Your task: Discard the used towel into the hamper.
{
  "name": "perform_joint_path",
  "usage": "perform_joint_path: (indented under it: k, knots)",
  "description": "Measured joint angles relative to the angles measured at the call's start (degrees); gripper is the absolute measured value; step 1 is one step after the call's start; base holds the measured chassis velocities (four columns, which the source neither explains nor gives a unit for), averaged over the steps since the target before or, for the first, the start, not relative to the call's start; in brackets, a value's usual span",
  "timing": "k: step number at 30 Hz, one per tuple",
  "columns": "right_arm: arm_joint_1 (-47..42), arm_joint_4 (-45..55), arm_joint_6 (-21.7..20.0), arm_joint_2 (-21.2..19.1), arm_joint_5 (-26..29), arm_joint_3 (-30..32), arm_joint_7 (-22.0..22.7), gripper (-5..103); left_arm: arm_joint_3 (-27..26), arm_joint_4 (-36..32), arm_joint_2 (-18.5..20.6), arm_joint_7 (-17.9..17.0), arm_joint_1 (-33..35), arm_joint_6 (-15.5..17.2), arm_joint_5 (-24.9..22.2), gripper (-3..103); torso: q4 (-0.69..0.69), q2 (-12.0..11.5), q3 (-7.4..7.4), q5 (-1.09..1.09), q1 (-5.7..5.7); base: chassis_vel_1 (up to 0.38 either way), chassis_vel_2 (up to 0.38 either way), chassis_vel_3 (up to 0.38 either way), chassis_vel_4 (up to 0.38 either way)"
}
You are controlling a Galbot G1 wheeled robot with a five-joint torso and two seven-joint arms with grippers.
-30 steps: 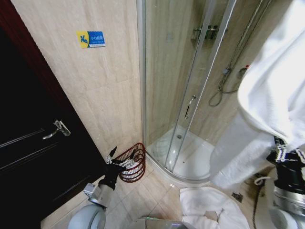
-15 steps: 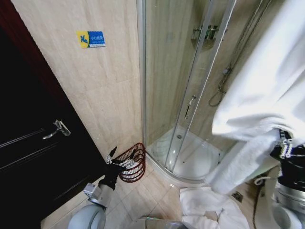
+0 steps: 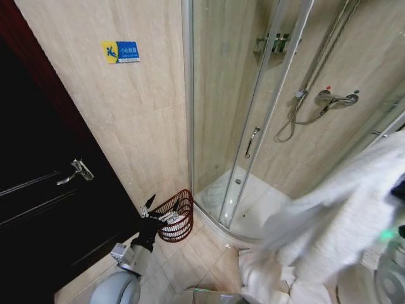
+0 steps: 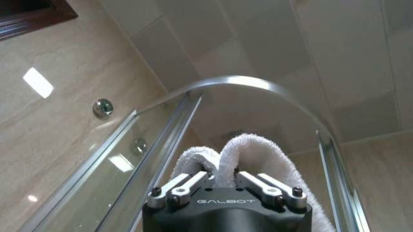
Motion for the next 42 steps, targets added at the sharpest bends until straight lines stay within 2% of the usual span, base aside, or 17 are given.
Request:
perform_joint_path:
  k: [2, 12, 42]
  knots:
    - [0.30, 0.11, -0.44, -0.20, 0.10, -0.02, 0.36, 6, 0.00, 0.00, 0.00, 0.00, 0.00, 0.00, 0.00, 100, 0.00, 0.00, 0.00, 0.06, 0.00, 0.000, 0.000, 0.000, 0.000]
    - [-0.41, 1.92, -1.28, 0.41, 1.42, -0.05, 1.43, 6, 0.00, 0.00, 0.00, 0.00, 0.00, 0.00, 0.00, 100, 0.00, 0.00, 0.00, 0.03, 0.01, 0.000, 0.000, 0.000, 0.000]
    - [-0.01, 3.47, -0.33, 0.24, 3.83, -1.46, 0.19, 6, 0.00, 0.00, 0.00, 0.00, 0.00, 0.00, 0.00, 100, 0.00, 0.00, 0.00, 0.04, 0.02, 0.000, 0.000, 0.000, 0.000]
